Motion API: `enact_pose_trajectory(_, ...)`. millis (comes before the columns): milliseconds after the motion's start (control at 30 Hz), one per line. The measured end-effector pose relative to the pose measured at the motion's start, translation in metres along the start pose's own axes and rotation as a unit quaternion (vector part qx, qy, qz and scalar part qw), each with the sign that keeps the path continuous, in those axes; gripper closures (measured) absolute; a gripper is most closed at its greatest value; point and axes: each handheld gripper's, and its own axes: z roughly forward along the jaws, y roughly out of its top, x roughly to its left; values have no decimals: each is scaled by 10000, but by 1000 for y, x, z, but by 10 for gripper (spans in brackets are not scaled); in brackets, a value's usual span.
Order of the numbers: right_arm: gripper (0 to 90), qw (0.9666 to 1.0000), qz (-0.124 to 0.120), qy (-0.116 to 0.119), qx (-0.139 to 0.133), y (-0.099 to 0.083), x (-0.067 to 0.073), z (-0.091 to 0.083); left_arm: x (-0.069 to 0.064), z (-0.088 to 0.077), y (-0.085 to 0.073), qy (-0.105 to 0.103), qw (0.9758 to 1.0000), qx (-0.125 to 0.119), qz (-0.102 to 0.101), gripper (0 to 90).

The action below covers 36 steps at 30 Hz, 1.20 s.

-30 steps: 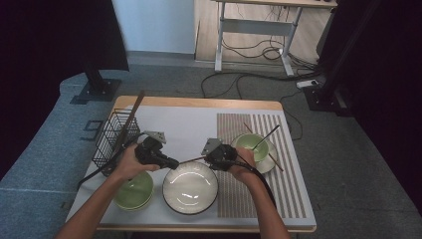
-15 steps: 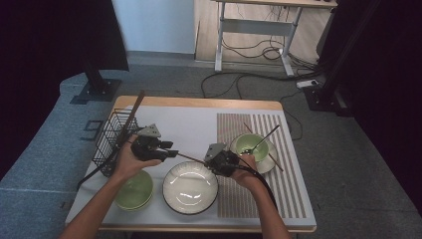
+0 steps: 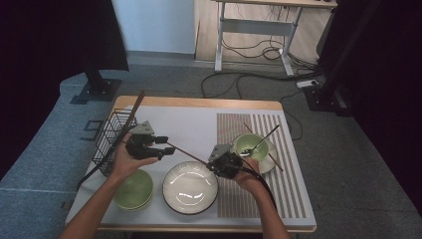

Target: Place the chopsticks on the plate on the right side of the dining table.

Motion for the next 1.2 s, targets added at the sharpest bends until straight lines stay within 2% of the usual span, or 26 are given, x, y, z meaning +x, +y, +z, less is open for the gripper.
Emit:
enact_pose_trajectory(267, 843, 9995, 285, -5, -169, -9, -3, -4, 0, -11, 1, -2, 9999, -161, 17, 425)
enact_pose_trajectory(700, 843, 9971, 659, 8, -375, -21, -8, -8, -8, -23, -5, 57, 9999, -65, 53, 420)
enact_pose_trajectory(867, 843, 9964, 734, 40, -426, -23, -11, -8, -13, -29, -8, 170, 9998, -41, 97, 419)
enact_pose_trajectory(1033, 843, 9963, 729, 58, -463, -23, -13, -8, -13, -36, -15, 236, 9997, -49, -46, 425)
enact_pose_trajectory(1200, 842, 9961, 728, 43, -486, -23, -11, -11, -13, -42, -21, 153, 9997, -135, -116, 425)
